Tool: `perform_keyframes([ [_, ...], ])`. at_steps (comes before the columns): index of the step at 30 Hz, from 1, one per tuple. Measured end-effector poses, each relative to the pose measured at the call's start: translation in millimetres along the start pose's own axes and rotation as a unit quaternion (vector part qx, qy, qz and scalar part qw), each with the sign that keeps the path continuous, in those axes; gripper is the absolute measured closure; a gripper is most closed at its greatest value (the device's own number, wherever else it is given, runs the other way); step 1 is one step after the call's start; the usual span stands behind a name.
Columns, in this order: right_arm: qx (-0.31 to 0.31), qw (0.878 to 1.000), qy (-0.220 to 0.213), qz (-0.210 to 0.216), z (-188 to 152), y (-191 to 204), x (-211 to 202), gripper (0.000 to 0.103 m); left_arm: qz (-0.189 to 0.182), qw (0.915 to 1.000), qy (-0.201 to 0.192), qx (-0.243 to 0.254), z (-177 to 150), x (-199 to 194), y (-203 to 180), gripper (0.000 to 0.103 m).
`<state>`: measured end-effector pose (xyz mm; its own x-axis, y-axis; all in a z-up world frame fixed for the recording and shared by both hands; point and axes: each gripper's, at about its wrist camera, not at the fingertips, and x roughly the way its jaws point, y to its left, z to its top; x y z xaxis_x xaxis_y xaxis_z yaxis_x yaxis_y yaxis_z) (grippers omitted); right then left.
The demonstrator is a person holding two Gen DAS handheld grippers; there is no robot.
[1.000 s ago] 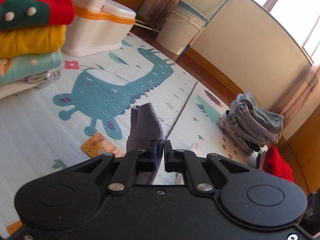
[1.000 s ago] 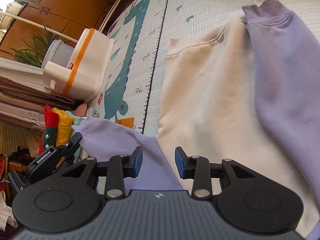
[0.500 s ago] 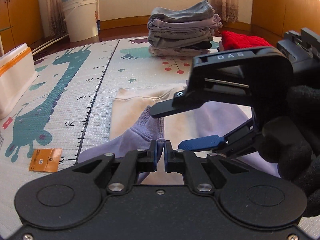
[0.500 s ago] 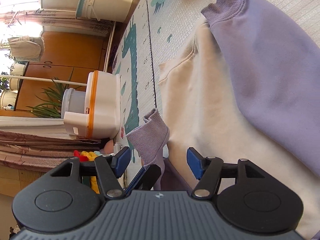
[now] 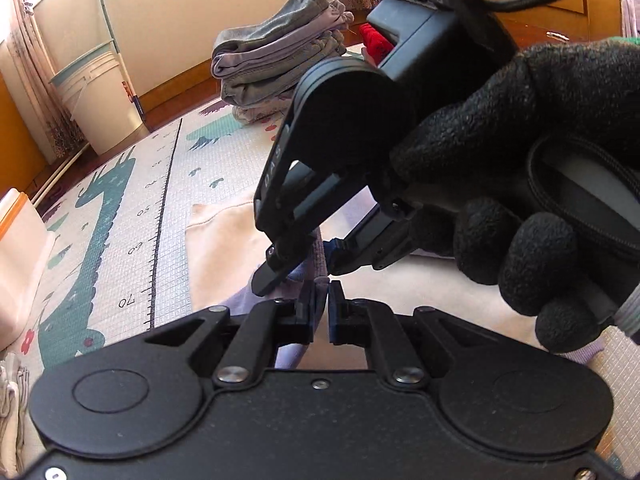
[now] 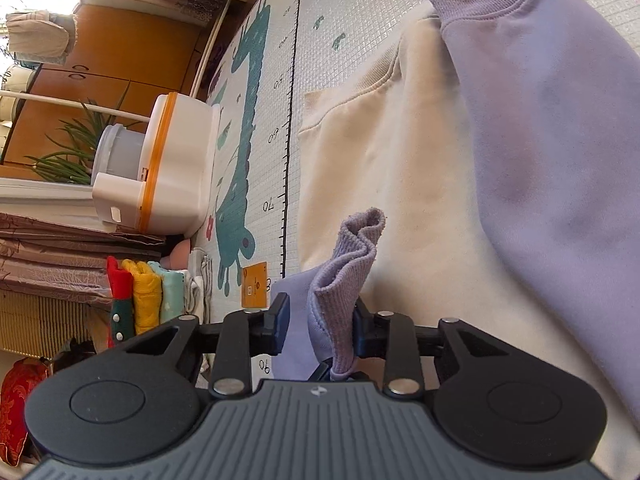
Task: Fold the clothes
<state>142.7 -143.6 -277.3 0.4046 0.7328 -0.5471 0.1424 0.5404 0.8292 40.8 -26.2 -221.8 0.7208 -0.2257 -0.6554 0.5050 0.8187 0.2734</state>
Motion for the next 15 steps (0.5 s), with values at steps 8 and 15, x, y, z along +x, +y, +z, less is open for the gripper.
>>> perform_keyframes([
  [8, -0.051, 0.998, -0.028, -0.031, -0.4, 18.2, -11.7, 0.094, 0.012, 0.9854, 0.003, -0.17, -17.8, -40.8, 64.3, 0.055],
  [15, -0.103, 0.994, -0.039, -0.021, 10.5, 60.1, -33.4, 0.094, 0.047, 0.9502, 0.07, -0.3, -64.0, -60.7, 89.9, 0.037],
])
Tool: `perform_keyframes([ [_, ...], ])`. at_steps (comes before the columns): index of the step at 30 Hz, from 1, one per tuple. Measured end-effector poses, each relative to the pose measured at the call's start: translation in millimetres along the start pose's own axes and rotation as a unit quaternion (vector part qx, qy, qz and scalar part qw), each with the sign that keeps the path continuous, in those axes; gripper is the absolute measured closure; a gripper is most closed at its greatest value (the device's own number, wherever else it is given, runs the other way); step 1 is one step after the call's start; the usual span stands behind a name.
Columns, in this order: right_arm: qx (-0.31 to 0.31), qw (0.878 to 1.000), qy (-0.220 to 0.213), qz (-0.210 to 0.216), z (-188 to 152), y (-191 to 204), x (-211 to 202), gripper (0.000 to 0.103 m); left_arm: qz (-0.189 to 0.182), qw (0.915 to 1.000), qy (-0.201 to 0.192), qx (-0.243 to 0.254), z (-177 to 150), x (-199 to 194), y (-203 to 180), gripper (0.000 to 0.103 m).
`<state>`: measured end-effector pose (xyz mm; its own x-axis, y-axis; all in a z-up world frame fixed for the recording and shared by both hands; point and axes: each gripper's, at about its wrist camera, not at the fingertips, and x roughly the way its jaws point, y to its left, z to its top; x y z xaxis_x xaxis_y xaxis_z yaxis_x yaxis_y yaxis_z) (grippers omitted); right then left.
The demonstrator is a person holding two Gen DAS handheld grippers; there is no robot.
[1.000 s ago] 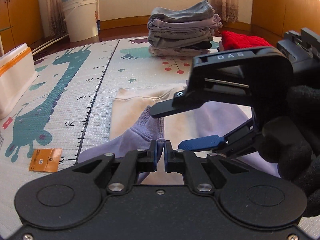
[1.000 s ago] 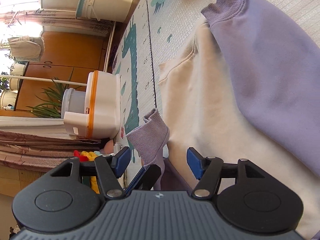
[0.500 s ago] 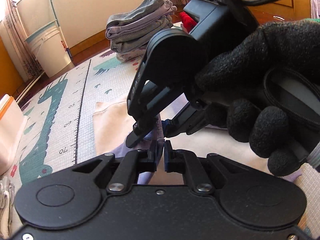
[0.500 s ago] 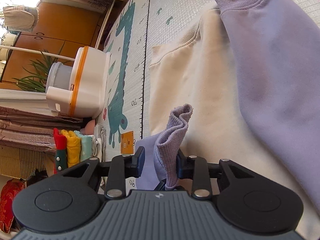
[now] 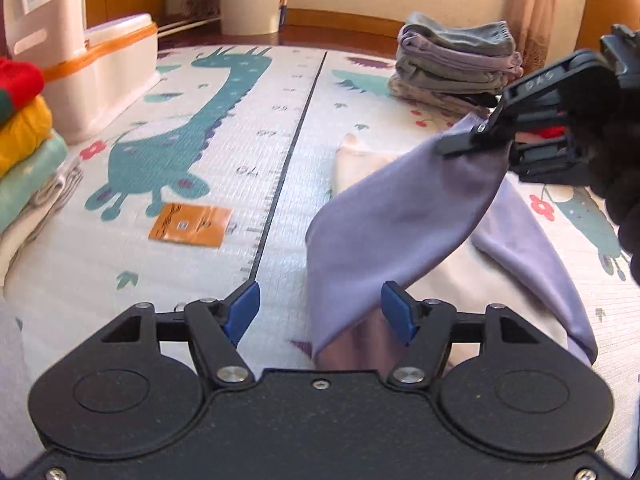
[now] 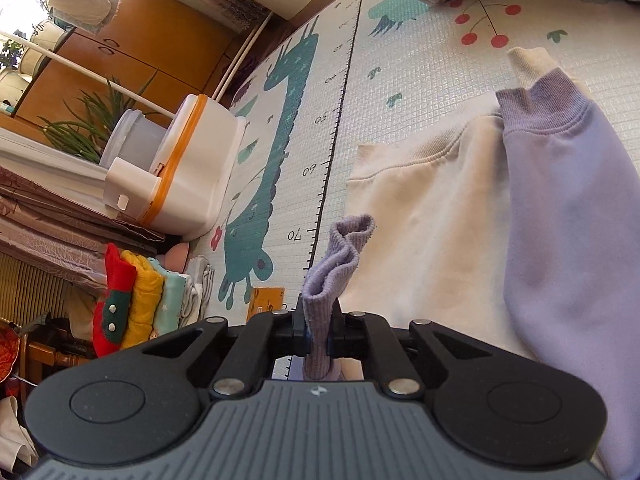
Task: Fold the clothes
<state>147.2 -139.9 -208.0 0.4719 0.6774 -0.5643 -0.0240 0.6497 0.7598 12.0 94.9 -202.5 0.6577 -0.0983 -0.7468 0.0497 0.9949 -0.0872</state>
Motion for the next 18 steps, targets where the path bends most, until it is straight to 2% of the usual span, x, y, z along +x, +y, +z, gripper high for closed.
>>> perform_keyframes([
  [4, -0.008, 1.0, -0.002, 0.006, 8.2, 12.8, -12.5, 0.094, -0.001, 0.9991, 0.036, -0.022, -29.2, 9.3, -10.6, 0.037],
  [8, -0.008, 1.0, -0.006, 0.01, 12.0, 16.8, -26.9, 0.094, 0.0, 0.9982, 0.045, -0.038, -48.8, 16.0, -20.4, 0.038],
  [12, -0.007, 1.0, -0.012, 0.017, 14.4, 16.0, -39.9, 0.094, 0.005, 0.9982, 0.046, -0.039, -52.4, 20.1, -28.9, 0.045],
  [15, -0.006, 1.0, -0.018, 0.02, 17.5, 11.2, -49.5, 0.094, 0.02, 0.9983, 0.051, -0.021, -54.7, 23.6, -37.4, 0.056],
  [18, 0.001, 0.999, -0.027, 0.02, 21.7, 5.0, -58.7, 0.094, 0.023, 0.9983, 0.048, -0.022, -54.3, 25.7, -41.2, 0.058],
])
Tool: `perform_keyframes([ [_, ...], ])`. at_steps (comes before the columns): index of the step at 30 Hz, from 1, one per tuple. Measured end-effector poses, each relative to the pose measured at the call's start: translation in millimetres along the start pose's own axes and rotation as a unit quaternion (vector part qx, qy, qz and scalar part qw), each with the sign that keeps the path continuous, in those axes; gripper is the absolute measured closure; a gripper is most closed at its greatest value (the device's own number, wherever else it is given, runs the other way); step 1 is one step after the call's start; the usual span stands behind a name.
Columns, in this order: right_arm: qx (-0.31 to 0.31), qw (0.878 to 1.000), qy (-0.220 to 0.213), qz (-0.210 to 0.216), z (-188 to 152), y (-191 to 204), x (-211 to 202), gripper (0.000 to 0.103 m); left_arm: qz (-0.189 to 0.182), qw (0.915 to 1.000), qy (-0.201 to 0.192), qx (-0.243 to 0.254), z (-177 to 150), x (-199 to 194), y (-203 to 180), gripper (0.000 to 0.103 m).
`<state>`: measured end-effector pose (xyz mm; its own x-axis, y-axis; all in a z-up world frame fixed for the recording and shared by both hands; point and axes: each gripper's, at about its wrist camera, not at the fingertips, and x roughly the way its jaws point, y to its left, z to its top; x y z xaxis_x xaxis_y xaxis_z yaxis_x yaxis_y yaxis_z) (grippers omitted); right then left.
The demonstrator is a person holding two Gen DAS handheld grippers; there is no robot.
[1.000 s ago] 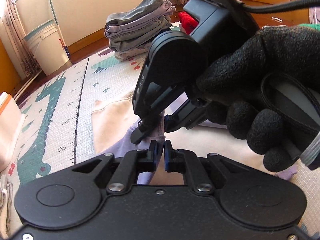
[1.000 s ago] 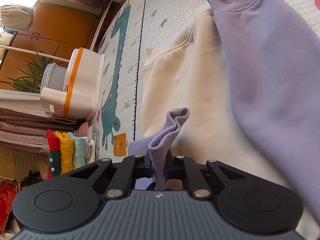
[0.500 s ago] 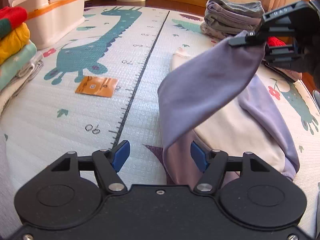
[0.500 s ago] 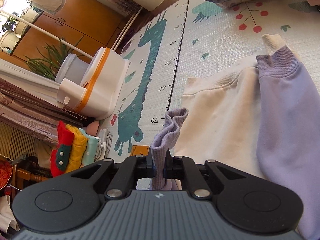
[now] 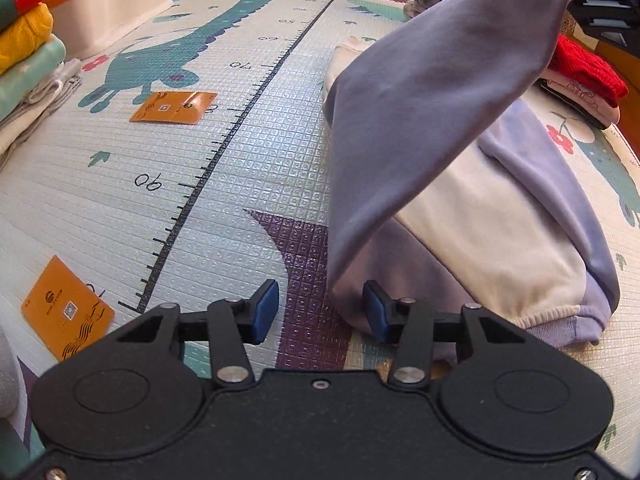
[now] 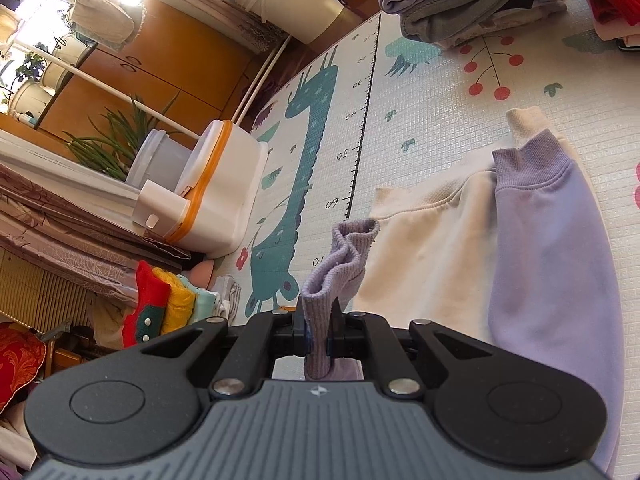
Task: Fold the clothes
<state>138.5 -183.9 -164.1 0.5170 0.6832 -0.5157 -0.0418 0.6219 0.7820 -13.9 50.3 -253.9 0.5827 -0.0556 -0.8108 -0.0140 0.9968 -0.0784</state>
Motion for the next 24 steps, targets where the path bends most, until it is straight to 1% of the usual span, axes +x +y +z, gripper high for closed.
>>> perform_keyframes([
  [3, 0.009, 1.0, -0.01, 0.003, 4.7, -4.0, -9.6, 0.094, 0.006, 0.9999, 0.0, 0.01, 1.5, 2.4, -6.0, 0.066],
  [5, 0.008, 1.0, -0.014, 0.005, 7.4, -5.3, -15.4, 0.094, 0.001, 0.9999, 0.002, 0.016, 2.2, 2.8, -10.3, 0.067],
  [8, 0.01, 1.0, -0.02, 0.007, 10.7, -9.0, -22.9, 0.094, -0.003, 0.9997, 0.006, 0.023, 3.3, 3.1, -17.1, 0.074],
  [10, 0.013, 1.0, -0.023, 0.007, 12.4, -12.7, -28.0, 0.094, -0.001, 0.9991, 0.007, 0.043, 3.0, 2.9, -24.7, 0.088],
  [11, 0.014, 1.0, -0.024, 0.006, 13.3, -14.7, -30.8, 0.094, 0.003, 0.9984, 0.008, 0.056, 2.5, 3.0, -29.4, 0.089],
  [13, 0.015, 1.0, -0.027, 0.004, 14.1, -17.9, -36.4, 0.094, 0.01, 0.9966, 0.009, 0.081, 1.7, 2.9, -38.4, 0.095],
  [16, 0.016, 0.999, -0.03, -0.002, 14.4, -23.4, -45.5, 0.094, 0.028, 0.9924, 0.009, 0.119, -0.3, 2.2, -51.4, 0.097],
  [20, 0.024, 0.999, -0.038, -0.01, 13.2, -36.5, -59.4, 0.094, 0.043, 0.987, 0.01, 0.155, -4.8, 1.5, -62.1, 0.099],
  [24, 0.034, 0.998, -0.042, -0.025, 10.2, -53.5, -72.2, 0.094, 0.053, 0.9843, 0.013, 0.168, -5.2, 3.0, -66.2, 0.099],
])
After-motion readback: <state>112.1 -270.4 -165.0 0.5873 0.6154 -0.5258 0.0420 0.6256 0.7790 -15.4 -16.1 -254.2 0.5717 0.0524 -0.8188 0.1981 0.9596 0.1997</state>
